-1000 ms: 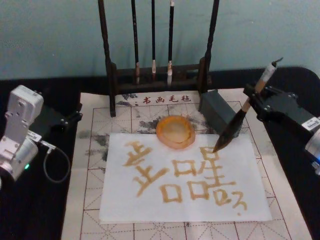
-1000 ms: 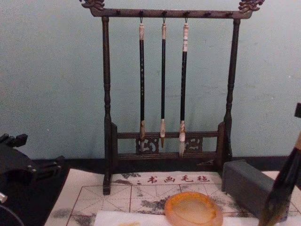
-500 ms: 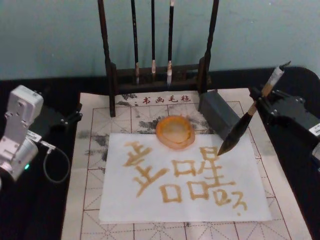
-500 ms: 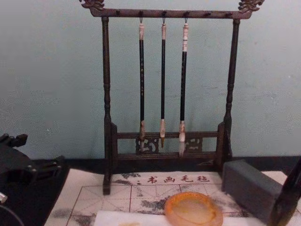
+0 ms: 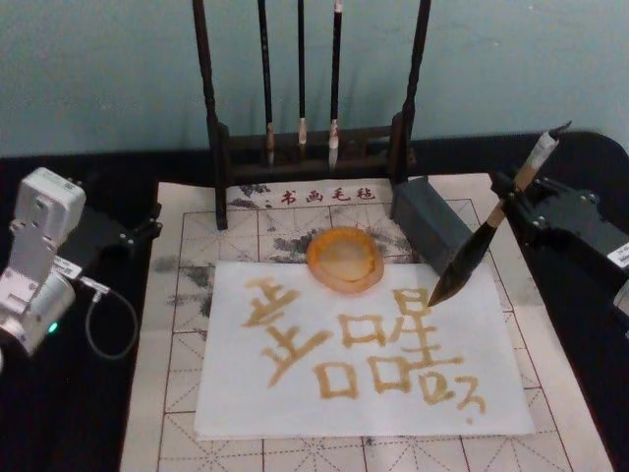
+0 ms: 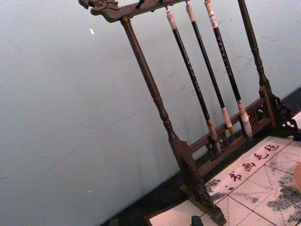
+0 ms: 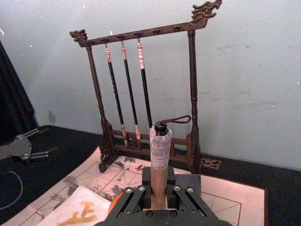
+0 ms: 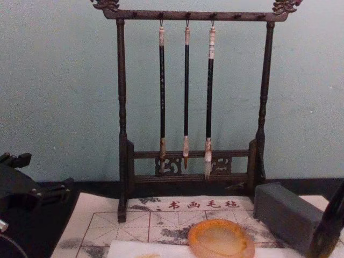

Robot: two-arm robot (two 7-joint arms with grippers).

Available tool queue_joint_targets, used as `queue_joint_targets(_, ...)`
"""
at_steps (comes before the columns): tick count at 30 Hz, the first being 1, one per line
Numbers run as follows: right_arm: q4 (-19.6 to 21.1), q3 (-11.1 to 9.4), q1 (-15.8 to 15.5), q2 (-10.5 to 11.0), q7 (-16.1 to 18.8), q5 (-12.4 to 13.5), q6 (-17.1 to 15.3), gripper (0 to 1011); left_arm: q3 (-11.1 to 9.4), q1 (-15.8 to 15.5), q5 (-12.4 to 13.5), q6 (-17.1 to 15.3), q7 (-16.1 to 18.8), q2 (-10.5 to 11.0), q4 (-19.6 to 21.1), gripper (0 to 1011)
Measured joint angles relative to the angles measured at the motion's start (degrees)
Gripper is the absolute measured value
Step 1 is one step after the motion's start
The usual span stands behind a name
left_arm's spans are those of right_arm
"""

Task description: Pick up the brush from the inkstone, write on the paper, then place the brush back to its original position.

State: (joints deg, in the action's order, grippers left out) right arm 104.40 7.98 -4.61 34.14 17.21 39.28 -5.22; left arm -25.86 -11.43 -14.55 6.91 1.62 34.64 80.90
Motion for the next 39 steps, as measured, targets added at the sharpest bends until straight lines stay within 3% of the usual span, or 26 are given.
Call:
queue_joint_targets(20,1.16,-0.98,-1.57,0.32,1.48,0.82,1.15,198,0.0,0.0,0.0,0.0,0.0,0.0,0.0,1001)
queue_joint_targets(29,4.69,-4.34,-7.84,2.72,3.35,-0.49,5.48,198,0.0,0.0,0.0,0.0,0.0,0.0,0.0,1001)
queue_joint_targets(39,7.93,-8.88,-15.88,3.67,4.39,-4.99,10.79,198,0.0,0.0,0.0,0.0,0.0,0.0,0.0,1001)
